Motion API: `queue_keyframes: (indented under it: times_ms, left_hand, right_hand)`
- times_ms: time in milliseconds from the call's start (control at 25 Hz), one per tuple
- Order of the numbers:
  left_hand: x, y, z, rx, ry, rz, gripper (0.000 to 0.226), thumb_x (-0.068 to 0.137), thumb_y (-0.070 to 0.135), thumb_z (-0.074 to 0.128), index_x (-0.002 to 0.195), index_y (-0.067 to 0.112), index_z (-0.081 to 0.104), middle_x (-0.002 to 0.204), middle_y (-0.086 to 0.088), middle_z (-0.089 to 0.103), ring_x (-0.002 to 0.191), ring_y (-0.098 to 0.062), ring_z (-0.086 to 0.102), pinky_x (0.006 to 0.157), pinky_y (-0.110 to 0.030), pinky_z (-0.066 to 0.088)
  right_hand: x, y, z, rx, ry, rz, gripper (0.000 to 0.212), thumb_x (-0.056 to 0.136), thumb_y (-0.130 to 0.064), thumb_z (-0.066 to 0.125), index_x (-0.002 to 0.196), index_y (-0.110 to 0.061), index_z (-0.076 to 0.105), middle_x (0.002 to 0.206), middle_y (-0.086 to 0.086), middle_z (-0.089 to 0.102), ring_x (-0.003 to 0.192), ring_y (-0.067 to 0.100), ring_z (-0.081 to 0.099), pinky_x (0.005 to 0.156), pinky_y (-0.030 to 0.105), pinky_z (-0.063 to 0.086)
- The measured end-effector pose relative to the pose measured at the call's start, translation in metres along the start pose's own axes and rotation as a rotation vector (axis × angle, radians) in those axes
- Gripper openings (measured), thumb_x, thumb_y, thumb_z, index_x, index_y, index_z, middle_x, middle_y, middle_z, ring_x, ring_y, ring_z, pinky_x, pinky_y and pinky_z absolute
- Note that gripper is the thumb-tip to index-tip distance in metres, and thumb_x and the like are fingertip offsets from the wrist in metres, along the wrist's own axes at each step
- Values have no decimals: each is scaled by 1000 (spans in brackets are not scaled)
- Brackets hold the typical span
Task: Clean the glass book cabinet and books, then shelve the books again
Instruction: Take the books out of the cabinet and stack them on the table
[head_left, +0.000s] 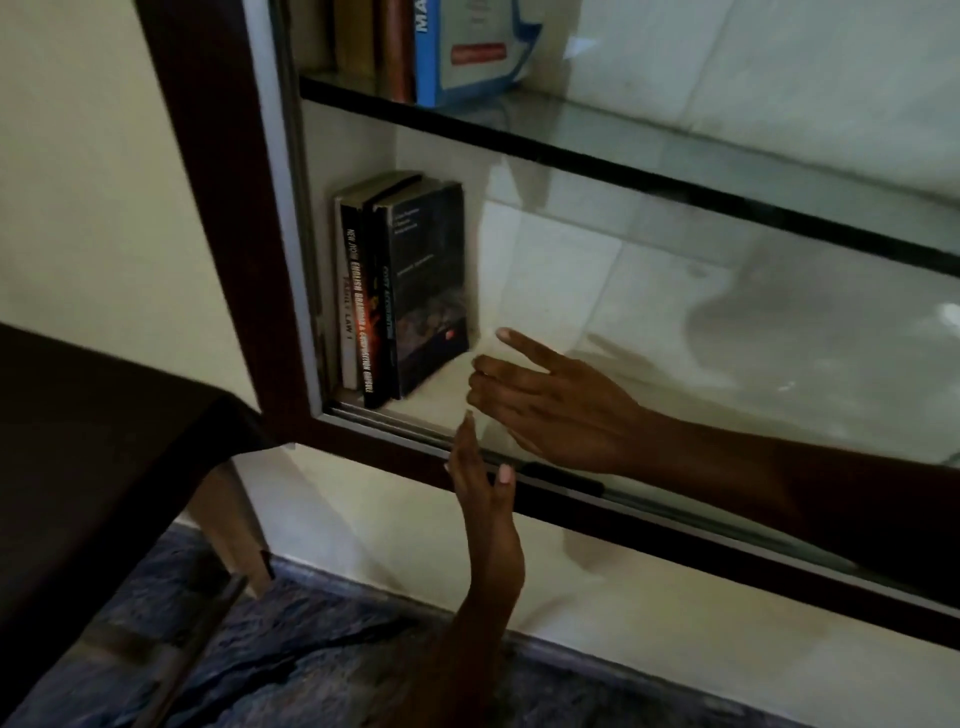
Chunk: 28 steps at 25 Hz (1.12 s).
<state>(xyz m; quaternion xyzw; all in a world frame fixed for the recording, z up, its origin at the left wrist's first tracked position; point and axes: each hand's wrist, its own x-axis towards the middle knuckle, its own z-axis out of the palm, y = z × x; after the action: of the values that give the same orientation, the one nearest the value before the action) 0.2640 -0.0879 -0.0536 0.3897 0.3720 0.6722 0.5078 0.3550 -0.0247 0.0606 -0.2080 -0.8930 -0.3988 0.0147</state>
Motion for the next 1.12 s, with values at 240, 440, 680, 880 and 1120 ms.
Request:
queue_keyframes:
  times_ms: [240, 440, 680, 880, 1120]
  left_hand:
    - [-44, -18, 41, 158, -333, -16, 62, 76, 79, 40, 133, 64, 21, 139, 44, 22, 141, -6, 20, 116, -56, 12]
    - [-45, -13, 42, 301, -400, -56, 63, 77, 69, 46, 133, 49, 25, 145, 29, 26, 141, -13, 22, 115, -51, 21]
    - [6, 57, -38, 500, -225, 161, 40, 86, 40, 57, 123, 28, 45, 123, 17, 48, 110, 21, 44, 91, -2, 37]
    - [60, 105, -143, 568, -3, 111, 30, 93, 5, 50, 117, 22, 56, 109, 9, 61, 97, 3, 61, 79, -11, 49]
    - [95, 107, -186, 530, 7, 40, 31, 94, 11, 50, 121, 24, 55, 114, 4, 63, 100, -10, 63, 82, -22, 51]
  right_hand:
    - [-94, 6, -23, -57, -121, 53, 33, 93, -20, 45, 119, -10, 62, 122, 7, 62, 128, 23, 47, 117, 46, 11]
    - [-110, 7, -22, 7, -58, 90, 30, 91, -22, 50, 114, -11, 65, 119, 7, 64, 126, 23, 48, 117, 46, 15]
    - [-45, -54, -44, 680, 363, 761, 19, 89, -17, 55, 103, -20, 67, 106, -4, 63, 105, 12, 56, 97, 21, 39]
    - [52, -103, -10, 1662, 518, 1432, 19, 91, -14, 58, 102, -28, 65, 107, -11, 67, 100, 5, 61, 89, 29, 51]
    - [134, -66, 40, 1516, 544, 1568, 74, 76, -31, 73, 139, -23, 35, 144, 3, 36, 129, 14, 38, 98, 19, 36]
